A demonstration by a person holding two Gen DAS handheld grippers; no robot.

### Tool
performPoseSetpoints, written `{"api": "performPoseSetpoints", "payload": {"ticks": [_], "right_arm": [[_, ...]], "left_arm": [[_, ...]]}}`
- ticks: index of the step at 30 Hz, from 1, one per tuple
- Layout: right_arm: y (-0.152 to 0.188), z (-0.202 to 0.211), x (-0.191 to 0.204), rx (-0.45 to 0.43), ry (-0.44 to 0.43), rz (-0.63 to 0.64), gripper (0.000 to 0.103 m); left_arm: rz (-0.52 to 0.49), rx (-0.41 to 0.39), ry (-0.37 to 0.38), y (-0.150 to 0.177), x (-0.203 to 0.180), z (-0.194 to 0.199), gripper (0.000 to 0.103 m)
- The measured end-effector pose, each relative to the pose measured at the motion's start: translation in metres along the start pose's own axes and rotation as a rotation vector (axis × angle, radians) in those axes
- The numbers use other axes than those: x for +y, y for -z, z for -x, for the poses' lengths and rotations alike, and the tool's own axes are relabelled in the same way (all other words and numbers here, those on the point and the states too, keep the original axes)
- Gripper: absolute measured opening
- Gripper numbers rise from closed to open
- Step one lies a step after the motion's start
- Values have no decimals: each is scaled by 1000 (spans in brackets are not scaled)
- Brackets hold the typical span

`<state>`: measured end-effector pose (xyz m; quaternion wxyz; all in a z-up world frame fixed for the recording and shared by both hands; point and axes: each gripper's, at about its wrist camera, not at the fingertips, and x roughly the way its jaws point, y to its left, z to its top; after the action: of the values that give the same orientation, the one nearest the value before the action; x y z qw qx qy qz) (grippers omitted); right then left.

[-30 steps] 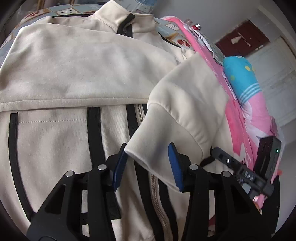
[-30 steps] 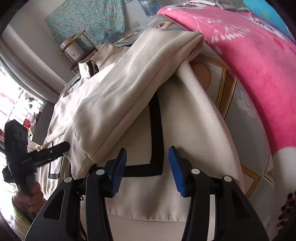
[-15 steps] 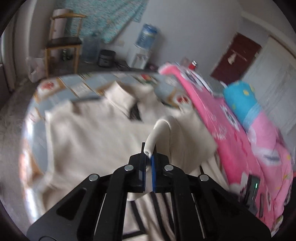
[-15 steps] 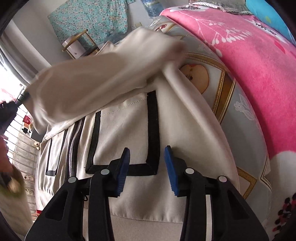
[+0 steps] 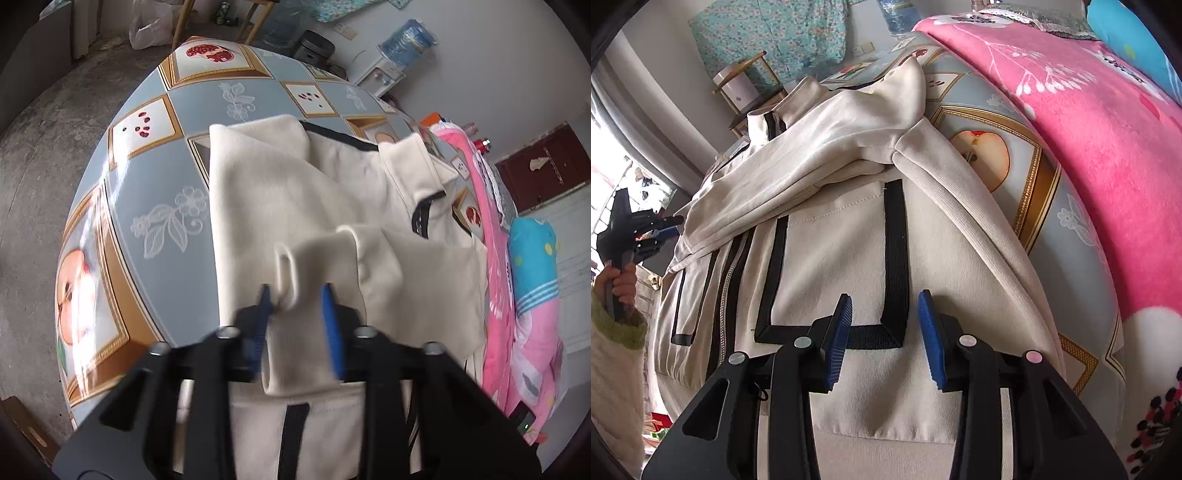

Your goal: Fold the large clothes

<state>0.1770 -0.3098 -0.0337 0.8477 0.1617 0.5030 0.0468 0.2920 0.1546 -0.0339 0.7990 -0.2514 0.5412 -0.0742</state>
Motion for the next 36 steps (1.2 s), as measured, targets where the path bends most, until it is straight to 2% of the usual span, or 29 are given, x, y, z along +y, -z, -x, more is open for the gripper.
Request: {"api": "performPoseSetpoints", "payload": {"ticks": [5,7,8,9,13,15,18,21,22,25,28,30,33,35,36], "right_arm": [[-1,-1,3,1,21,20,36],[-1,-1,3,-1,24,17,36],[-1,-1,3,-2,25,15,36],[-1,-1,3,-2,25,13,36],[-2,-2,2,6,26,14,36],[-3,-2,2,9,30,16,36],[-5,-3,6,38,54,37,36],[-17,3,5,96,117,19,36],[-30,17,7,68,129,34,37],[-70,50,15,-47,95,89,39],[-124,52,17,-122,48,115,43],[-155,30,11,-117,27,98,43],[-198,-28,-4,-53,85,47,43],[-217,-65,-14,-2,61,9,43],[-224,-82,-18,25,43,-9,40]], "left_arm": [[-44,37,-78,21,-9,-13,31],[-81,7,-116,27,-15,-14,27],[-100,-4,-142,28,-18,-15,20],[-114,-11,-152,28,-20,-15,9],[-203,-130,-171,26,-43,19,7],[-218,-152,-171,23,-47,34,7],[-216,-119,-245,22,-37,22,7],[-196,-74,-260,28,-22,3,7],[-199,-78,-262,29,-20,1,7],[-198,-95,-240,30,-18,3,7],[-198,-100,-231,28,-18,3,7],[-187,-100,-226,29,-17,3,7],[-175,-107,-222,31,-14,1,7],[-182,-119,-223,33,-14,1,7],[-187,-125,-221,34,-15,1,7]]}}
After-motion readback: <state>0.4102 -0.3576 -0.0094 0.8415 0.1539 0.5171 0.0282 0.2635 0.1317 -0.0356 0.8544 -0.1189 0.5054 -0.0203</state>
